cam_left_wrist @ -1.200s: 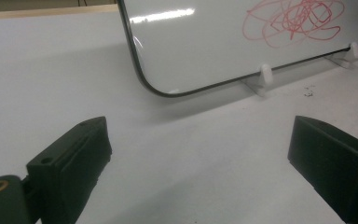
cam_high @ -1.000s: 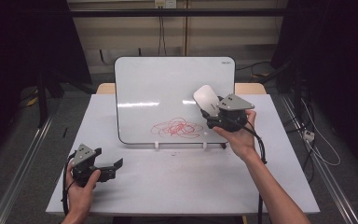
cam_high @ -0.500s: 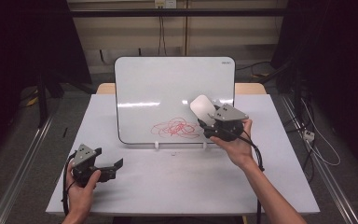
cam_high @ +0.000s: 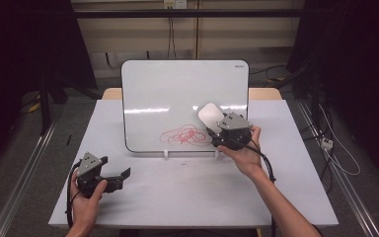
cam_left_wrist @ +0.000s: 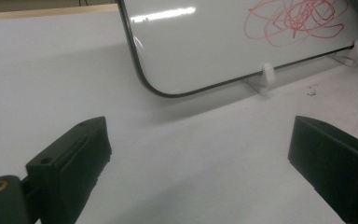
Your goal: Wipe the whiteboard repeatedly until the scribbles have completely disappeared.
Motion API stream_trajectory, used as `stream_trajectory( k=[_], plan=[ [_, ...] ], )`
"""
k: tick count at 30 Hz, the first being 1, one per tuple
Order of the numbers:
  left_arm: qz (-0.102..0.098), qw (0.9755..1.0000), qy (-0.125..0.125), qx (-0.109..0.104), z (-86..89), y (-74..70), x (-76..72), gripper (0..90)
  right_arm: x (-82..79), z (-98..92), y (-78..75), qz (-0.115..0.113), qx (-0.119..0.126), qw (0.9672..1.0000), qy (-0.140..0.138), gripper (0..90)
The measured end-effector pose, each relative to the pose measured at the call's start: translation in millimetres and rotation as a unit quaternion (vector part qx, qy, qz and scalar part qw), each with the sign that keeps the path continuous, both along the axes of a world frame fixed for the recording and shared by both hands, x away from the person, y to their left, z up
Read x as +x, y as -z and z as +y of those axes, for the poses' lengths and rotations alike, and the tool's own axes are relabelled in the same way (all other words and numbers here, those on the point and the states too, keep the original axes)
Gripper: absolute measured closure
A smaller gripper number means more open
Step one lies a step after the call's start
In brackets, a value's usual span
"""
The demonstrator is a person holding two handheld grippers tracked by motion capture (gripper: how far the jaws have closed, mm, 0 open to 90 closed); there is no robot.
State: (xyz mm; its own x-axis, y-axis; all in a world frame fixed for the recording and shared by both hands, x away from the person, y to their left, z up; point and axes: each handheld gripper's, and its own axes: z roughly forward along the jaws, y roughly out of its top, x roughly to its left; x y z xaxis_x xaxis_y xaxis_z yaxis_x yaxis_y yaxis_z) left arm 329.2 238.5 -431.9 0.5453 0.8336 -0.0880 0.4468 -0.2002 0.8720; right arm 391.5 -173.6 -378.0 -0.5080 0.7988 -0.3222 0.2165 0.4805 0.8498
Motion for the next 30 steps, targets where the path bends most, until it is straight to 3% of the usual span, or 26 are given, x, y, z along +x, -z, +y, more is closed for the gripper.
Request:
stream_trajectory(
  k=[16,20,30],
  plan=[
    [-0.001,1.0000,0.001,0.002,-0.1,0.0,0.2,5.3,8.4,12.7,15.1,-0.009,-0.049,0.9986,0.017,31.6],
    [-0.002,1.0000,0.000,0.000,0.8,0.0,0.2,5.3,9.8,18.7,21.4,-0.025,-0.073,0.9965,0.031,31.6],
    [0.000,1.0000,0.001,0.001,-0.1,0.1,0.3,5.3,7.1,23.8,24.3,-0.034,-0.085,0.9949,0.043,31.6]
  ],
)
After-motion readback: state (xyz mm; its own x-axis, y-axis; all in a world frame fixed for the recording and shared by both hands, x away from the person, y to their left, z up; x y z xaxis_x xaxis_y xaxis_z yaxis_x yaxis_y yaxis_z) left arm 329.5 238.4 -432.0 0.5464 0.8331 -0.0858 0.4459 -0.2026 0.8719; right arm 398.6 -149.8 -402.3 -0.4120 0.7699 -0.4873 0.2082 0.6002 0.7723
